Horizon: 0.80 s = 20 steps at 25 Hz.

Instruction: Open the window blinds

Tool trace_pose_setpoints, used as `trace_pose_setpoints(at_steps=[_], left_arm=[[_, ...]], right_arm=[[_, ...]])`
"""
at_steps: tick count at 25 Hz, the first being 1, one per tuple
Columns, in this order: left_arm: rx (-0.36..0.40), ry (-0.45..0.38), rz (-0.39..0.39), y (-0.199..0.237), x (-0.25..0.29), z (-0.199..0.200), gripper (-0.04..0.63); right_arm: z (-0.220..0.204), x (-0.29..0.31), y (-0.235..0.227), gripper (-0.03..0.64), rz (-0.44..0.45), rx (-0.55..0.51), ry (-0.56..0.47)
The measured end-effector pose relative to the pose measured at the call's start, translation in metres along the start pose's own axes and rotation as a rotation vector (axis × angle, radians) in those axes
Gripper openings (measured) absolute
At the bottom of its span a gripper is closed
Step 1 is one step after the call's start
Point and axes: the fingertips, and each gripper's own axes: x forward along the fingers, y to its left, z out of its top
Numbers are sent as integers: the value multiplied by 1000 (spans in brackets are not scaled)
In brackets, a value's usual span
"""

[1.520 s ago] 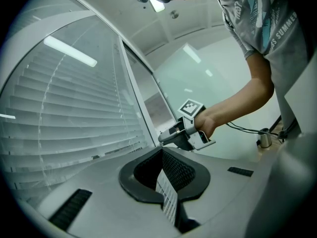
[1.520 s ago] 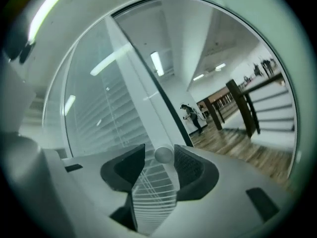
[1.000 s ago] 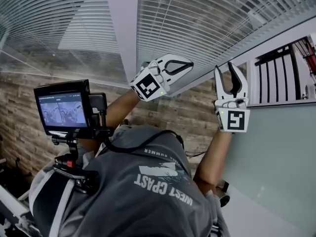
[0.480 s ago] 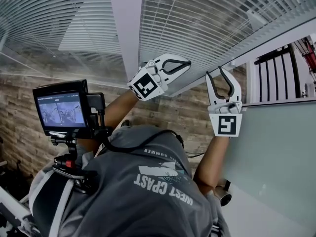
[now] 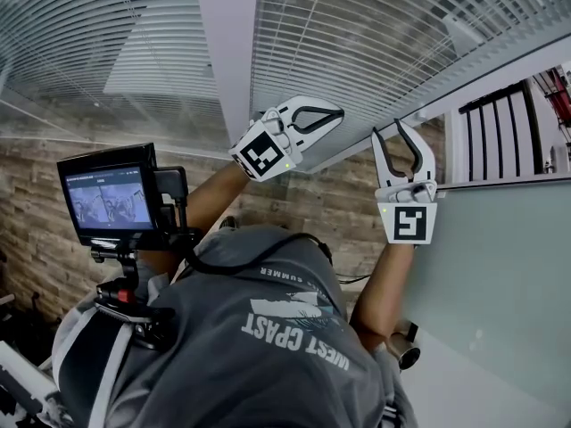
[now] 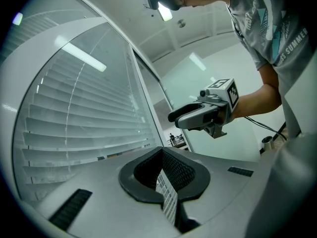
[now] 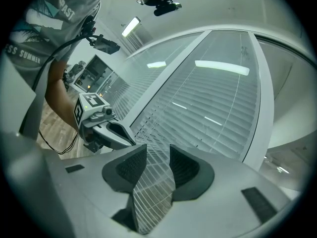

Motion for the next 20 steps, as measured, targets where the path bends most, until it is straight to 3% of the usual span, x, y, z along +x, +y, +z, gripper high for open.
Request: trace_pose_setpoints(at_steps=[20], left_arm=[[5, 3, -4, 0, 0, -1, 3]], right_arm=[[-21, 1, -1, 137, -21, 13, 86]])
